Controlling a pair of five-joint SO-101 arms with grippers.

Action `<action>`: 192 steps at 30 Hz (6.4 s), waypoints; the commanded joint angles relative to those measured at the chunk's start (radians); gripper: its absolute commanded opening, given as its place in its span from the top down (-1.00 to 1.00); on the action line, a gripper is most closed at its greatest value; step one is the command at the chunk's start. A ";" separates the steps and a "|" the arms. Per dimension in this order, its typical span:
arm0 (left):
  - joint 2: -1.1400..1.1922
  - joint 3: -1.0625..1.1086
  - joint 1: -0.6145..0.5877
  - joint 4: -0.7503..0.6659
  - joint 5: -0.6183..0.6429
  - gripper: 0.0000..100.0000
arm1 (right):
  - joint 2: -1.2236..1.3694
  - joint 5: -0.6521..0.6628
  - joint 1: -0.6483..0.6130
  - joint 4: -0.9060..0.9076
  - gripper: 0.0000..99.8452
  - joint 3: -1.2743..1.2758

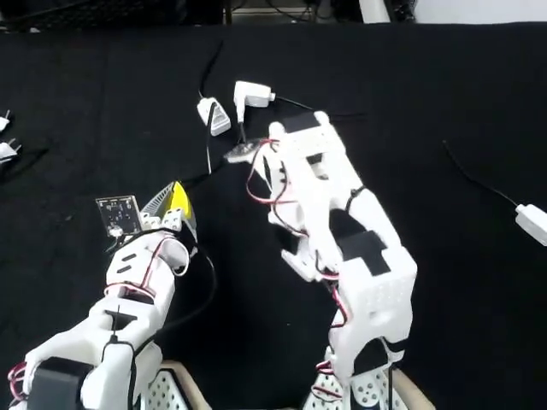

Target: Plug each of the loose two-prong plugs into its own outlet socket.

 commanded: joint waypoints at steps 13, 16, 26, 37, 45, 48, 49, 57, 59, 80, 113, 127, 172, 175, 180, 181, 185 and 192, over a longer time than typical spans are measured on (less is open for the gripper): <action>-0.006 0.015 0.015 0.008 -0.003 0.94 | 0.002 -0.018 -0.025 0.025 0.98 -0.031; -0.006 0.015 0.015 0.008 -0.003 0.94 | 0.001 0.002 -0.025 0.025 0.98 -0.008; -0.005 0.015 0.018 0.008 -0.003 0.94 | -0.004 0.017 -0.086 0.026 0.98 0.019; -0.005 0.015 0.018 0.008 -0.003 0.94 | -0.005 -0.023 -0.086 0.032 0.98 0.013; -0.005 0.015 0.018 0.008 -0.003 0.94 | -0.007 -0.023 -0.043 0.032 0.98 0.018; -0.005 0.015 0.018 0.008 -0.003 0.94 | -0.007 -0.026 -0.026 0.032 0.98 0.038; -0.005 0.015 0.018 0.008 -0.003 0.94 | -0.007 -0.026 -0.023 0.032 0.98 0.044; -0.005 0.015 0.018 0.008 -0.003 0.94 | -0.001 -0.026 -0.002 0.032 0.98 0.048; -0.005 0.015 0.018 0.008 -0.003 0.94 | -0.001 -0.026 -0.011 0.031 0.98 0.045; -0.005 0.015 0.018 0.008 -0.003 0.94 | 0.151 -0.028 -0.015 0.028 0.98 -0.099; -0.005 0.015 0.019 0.008 -0.003 0.94 | 0.386 -0.049 -0.049 0.031 0.98 -0.217; -0.005 0.015 0.019 0.008 -0.003 0.94 | 0.323 -0.049 -0.051 0.032 0.73 -0.208; -0.005 0.015 0.015 0.009 -0.003 0.94 | -0.076 -0.049 -0.057 0.032 0.71 0.059; -0.005 0.015 0.016 0.009 -0.003 0.94 | -0.076 -0.055 -0.058 0.032 0.68 0.059; -0.005 0.015 0.015 0.009 -0.003 0.94 | -0.077 -0.084 -0.092 0.032 0.43 0.061; -0.005 0.015 0.015 0.009 -0.003 0.94 | -0.077 -0.081 -0.094 0.032 0.40 0.061; -0.005 0.015 0.013 0.009 -0.003 0.94 | -0.077 -0.086 -0.092 0.032 0.38 0.061; -0.005 0.015 0.012 0.009 -0.003 0.94 | -0.077 -0.120 -0.058 0.032 0.38 0.062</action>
